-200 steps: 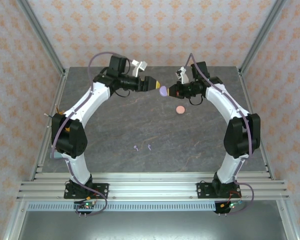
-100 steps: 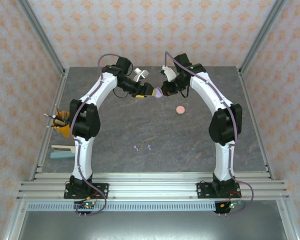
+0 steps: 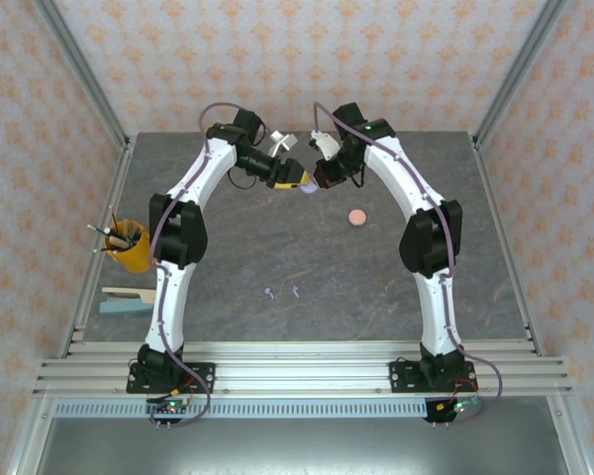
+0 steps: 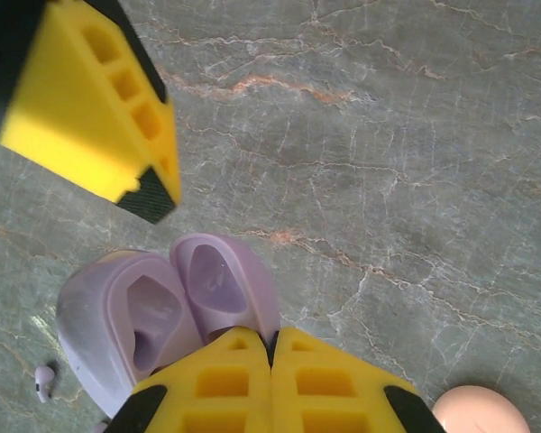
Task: Insert the wireless bluetooth earbuds into the charging case
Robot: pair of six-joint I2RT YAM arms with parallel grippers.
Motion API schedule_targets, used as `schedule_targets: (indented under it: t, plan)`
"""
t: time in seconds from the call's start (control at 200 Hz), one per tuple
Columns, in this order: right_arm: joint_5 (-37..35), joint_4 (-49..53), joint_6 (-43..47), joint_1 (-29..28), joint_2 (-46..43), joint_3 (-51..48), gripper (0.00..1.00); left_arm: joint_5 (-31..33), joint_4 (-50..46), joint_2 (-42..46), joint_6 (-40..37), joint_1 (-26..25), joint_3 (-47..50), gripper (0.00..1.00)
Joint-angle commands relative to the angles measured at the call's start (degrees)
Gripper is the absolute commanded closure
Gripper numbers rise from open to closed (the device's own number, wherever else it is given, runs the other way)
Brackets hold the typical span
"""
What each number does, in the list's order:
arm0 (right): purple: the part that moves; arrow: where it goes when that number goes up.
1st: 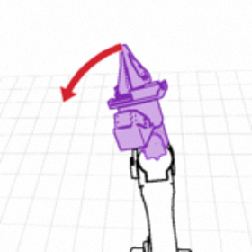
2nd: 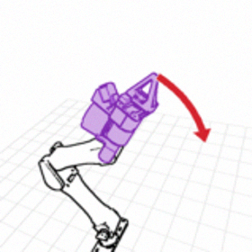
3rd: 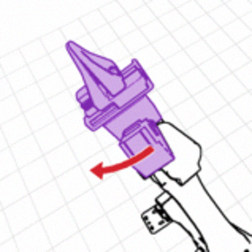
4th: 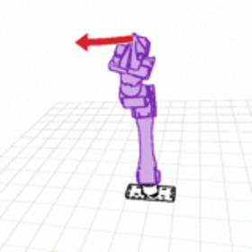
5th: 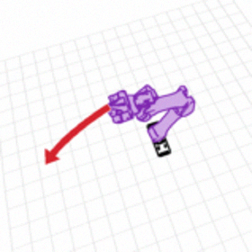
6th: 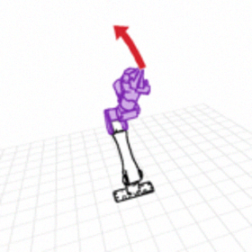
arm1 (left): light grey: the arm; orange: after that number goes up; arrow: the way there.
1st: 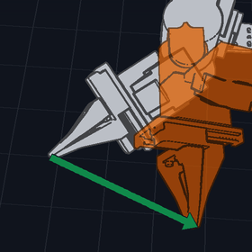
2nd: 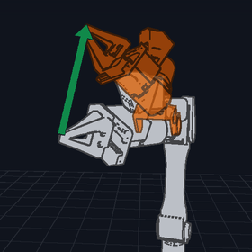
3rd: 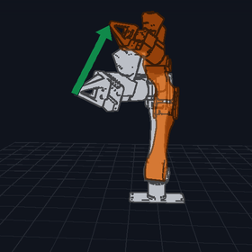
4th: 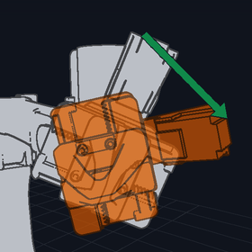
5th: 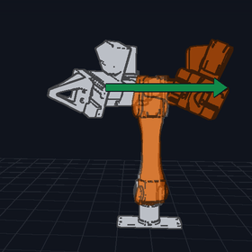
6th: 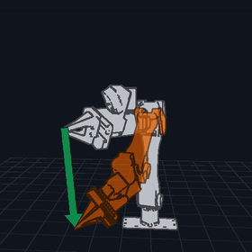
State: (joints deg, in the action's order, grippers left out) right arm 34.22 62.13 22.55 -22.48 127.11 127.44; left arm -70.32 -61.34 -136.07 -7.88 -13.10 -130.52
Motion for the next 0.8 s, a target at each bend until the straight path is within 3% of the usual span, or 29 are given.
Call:
schedule_targets:
  t: [0.0,0.305,0.796]
  plan:
    - [3.0,0.8,0.2,-0.3,-0.2,2.0,1.00,-3.8,-3.1,-1.2,-1.7,0.4,-3.4,0.26]
    - [5.7,0.1,-0.7,-0.4,-0.5,2.5,1.00,-7.2,-6.4,-1.8,-5.0,0.2,-4.0,0.39]
    - [5.5,1.2,0.2,-1.6,-0.1,3.3,1.00,-8.9,-10.8,-3.1,-9.1,-0.3,-4.5,0.47]
